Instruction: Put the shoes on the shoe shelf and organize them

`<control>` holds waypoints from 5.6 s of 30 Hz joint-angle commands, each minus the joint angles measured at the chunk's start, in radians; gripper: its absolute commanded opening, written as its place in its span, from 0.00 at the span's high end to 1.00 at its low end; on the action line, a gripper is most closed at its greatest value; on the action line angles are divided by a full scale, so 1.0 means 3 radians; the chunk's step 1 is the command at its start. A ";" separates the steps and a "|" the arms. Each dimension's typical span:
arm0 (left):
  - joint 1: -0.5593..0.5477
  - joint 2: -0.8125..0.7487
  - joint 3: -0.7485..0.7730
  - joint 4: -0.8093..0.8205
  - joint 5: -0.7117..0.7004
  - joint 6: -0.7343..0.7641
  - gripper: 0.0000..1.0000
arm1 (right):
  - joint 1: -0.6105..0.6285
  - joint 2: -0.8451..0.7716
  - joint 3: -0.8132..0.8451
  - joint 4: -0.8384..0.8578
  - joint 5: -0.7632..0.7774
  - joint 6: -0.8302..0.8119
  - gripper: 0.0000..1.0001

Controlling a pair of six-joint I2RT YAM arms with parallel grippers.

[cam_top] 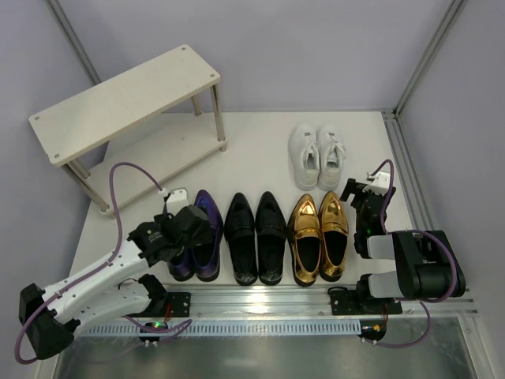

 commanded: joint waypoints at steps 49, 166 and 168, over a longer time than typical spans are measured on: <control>0.0018 0.0270 -0.0649 0.0655 -0.0508 -0.0322 0.92 | 0.0011 -0.0008 0.0059 0.0274 -0.0001 -0.0002 0.03; 0.2994 0.0639 -0.0025 0.3866 0.0233 0.2449 1.00 | 0.0021 -0.0009 0.0064 0.0279 -0.0001 -0.0007 0.03; 0.2994 0.0618 -0.0045 0.3993 0.0147 0.2551 1.00 | 0.0011 -0.0009 0.0059 0.0274 0.0004 -0.0012 0.03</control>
